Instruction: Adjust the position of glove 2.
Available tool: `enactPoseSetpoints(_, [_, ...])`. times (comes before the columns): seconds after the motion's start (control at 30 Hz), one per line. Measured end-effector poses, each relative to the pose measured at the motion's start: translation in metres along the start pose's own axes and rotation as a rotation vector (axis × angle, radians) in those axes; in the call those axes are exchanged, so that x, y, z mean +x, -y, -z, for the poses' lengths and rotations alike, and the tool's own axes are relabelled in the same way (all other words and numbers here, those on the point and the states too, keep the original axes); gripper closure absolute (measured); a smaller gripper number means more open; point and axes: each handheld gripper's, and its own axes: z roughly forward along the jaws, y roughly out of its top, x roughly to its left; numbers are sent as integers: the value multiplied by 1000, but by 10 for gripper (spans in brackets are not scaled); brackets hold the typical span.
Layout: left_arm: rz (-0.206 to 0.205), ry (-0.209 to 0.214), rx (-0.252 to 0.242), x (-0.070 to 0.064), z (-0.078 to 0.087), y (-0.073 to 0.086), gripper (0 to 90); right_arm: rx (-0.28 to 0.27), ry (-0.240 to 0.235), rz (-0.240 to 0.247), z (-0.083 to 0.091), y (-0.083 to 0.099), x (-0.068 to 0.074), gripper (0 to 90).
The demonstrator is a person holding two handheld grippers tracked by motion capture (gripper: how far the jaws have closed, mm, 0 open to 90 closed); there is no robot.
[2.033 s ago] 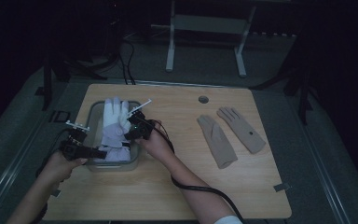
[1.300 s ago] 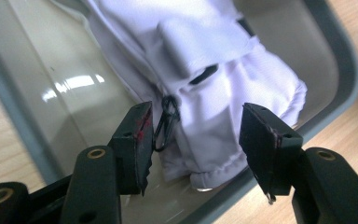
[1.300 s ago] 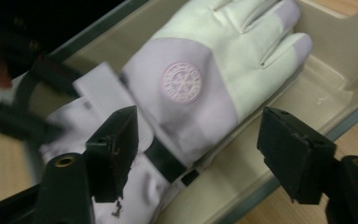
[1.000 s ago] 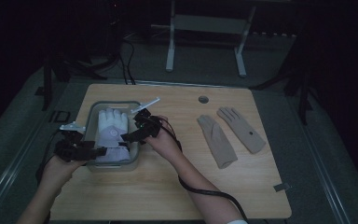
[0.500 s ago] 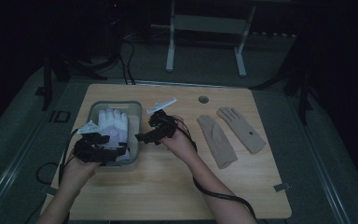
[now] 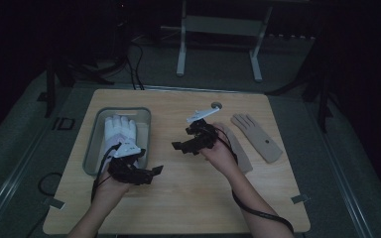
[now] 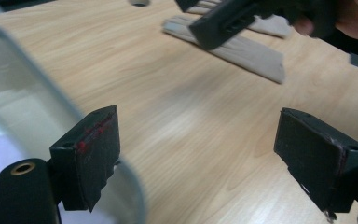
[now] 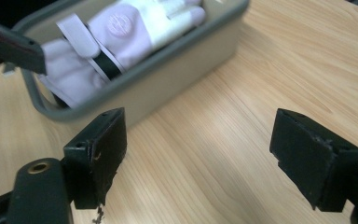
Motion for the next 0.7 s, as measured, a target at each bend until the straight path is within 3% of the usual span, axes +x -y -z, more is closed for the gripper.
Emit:
enactPoseSetpoints(0.07, [-28, 18, 6, -7, -8, 0, 149, 4, 13, -6, 5, 6, -6, 183])
enactPoseSetpoints(0.33, [-63, 104, -22, -22, -32, 6, 149, -4, 63, -16, 26, 33, -26, 168])
enactPoseSetpoints(0.47, [-101, 137, -38, -29, -40, 10, 149, -20, 71, -49, 34, 47, -38, 144])
enactPoseSetpoints(0.57, [-98, 139, -40, -32, -47, 15, 149, -9, 92, -36, 40, 59, -47, 140])
enactPoseSetpoints(0.7, [-94, 157, -26, -35, -57, 24, 149, -16, 105, -76, 48, 76, -60, 140])
